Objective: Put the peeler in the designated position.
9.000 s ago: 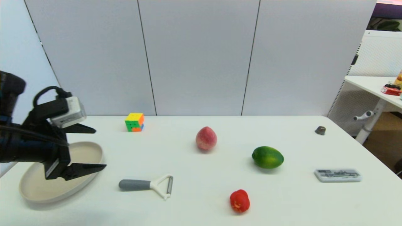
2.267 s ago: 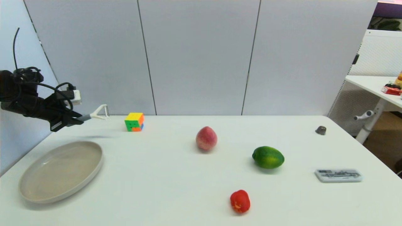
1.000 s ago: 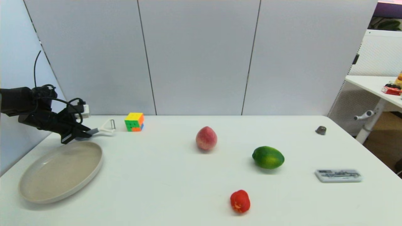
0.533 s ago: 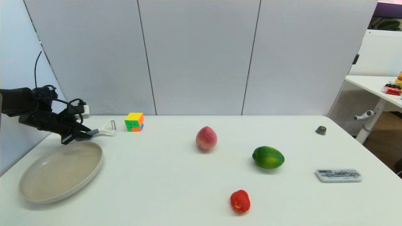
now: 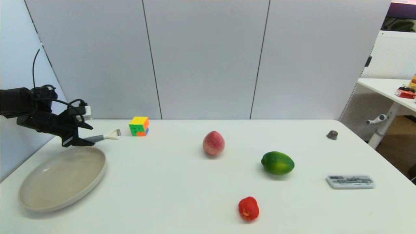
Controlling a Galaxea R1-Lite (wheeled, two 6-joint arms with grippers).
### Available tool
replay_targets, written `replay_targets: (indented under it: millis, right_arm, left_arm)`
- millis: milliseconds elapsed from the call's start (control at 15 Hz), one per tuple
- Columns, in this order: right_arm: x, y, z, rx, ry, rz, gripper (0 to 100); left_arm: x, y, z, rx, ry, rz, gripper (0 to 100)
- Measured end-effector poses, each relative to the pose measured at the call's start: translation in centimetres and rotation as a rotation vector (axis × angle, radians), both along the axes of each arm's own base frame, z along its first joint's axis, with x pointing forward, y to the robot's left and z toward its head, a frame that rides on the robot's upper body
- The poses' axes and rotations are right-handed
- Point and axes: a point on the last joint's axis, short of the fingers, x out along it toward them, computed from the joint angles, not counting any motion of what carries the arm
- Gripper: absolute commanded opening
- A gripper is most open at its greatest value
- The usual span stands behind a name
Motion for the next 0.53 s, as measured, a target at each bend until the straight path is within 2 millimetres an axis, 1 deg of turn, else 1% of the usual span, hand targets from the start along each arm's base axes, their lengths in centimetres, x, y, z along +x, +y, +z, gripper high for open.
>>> replay_targets:
  millis: [200,333,467,533]
  right_arm:
    - [0.0,0.0,0.0,0.000,0.000,0.000,100]
    - [0.0,0.0,0.0,0.000,0.000,0.000,100]
    - [0.0,0.0,0.0,0.000,0.000,0.000,100]
    - [0.0,0.0,0.0,0.000,0.000,0.001,100]
  left_arm:
    - [-0.7,0.3,2.7,0.017,-0.071,0.031,100]
    - [-1.4,0.1,5.0,0.040,-0.135,0.034,100]
    - [-2.9,-0.5,8.0,0.055,-0.188,0.034,100]
    - [-4.2,-1.1,9.7,0.055,-0.205,0.042,100]
